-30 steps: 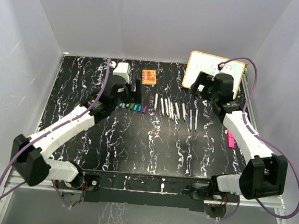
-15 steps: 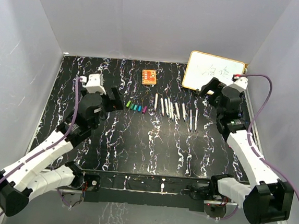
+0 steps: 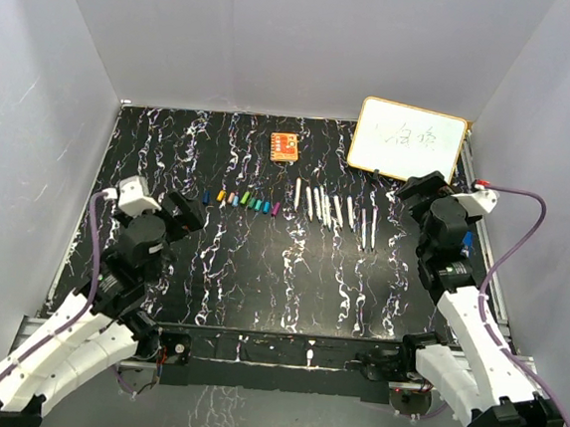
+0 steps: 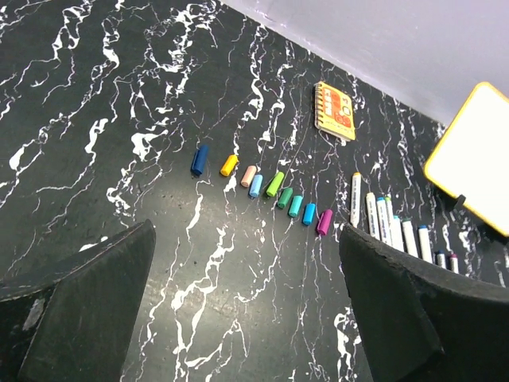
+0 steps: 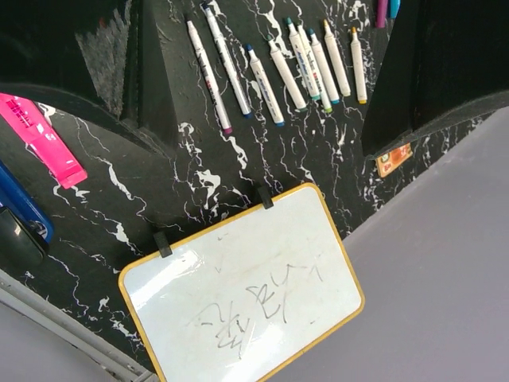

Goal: Open the pen caps

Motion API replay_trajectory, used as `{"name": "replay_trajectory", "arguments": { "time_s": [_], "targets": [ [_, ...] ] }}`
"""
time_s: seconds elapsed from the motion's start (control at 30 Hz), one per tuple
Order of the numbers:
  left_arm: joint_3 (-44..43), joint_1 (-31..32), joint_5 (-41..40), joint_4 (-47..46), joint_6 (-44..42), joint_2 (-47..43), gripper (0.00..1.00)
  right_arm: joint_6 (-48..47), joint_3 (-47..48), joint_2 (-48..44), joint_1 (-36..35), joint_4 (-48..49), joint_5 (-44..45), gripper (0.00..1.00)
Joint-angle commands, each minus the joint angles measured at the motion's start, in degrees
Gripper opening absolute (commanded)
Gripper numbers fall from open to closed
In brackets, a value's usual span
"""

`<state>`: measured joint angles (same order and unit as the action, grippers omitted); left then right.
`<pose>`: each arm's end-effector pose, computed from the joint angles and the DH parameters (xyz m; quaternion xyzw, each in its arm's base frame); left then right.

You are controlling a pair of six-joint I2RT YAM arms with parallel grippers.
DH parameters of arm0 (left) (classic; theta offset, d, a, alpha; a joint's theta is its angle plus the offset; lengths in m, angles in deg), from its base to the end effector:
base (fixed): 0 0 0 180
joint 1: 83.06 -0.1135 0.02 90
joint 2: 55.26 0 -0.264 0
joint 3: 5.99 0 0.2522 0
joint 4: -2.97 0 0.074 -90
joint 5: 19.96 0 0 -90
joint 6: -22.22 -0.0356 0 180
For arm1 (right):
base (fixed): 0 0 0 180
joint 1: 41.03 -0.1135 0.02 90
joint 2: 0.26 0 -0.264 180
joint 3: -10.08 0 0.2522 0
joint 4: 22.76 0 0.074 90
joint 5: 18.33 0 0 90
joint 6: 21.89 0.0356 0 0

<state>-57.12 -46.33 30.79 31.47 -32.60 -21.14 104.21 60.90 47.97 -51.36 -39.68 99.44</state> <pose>0.1274 -0.0670 0.3151 -0.2026 0.7322 -0.1394 0.6352 0.1981 0.0192 0.2957 0.3145 0.7146 0.0605 0.6220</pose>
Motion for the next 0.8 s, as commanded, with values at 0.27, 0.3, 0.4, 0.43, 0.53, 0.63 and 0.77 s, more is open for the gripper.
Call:
{"name": "replay_trajectory", "arguments": {
  "time_s": [0.27,0.3,0.4,0.43,0.53,0.63,0.77],
  "targets": [
    [-3.97,-0.27,-3.06,14.25,7.94,-1.0,0.99,3.45,0.69,-6.44,0.23,-3.55,4.17,0.98],
    [-4.01,-0.26,-3.22,15.23,8.54,-0.7,0.99,3.55,0.34,-6.74,0.22,-3.88,4.75,0.98],
    [-2.69,-0.28,0.17,14.8,7.28,-0.47,0.99,4.44,-0.49,-7.09,0.23,-4.71,6.53,0.98],
    [-1.99,-0.3,2.47,13.96,6.71,-0.24,0.98,4.61,-0.82,-6.93,0.22,-4.64,6.81,0.98],
    [0.1,-0.27,9.79,13.2,7.05,2.38,0.98,4.64,-1.13,-5.56,0.29,-4.22,6.86,0.98],
    [3.27,-0.26,15.72,12.61,9.08,5.88,0.98,4.75,-0.79,-4.06,0.22,-4.12,6.55,0.98],
    [8.94,-0.17,20.15,9.87,10.93,3.61,0.98,4.87,-1.1,-2.96,0.25,-3.66,6.5,0.98]
  ]
}}
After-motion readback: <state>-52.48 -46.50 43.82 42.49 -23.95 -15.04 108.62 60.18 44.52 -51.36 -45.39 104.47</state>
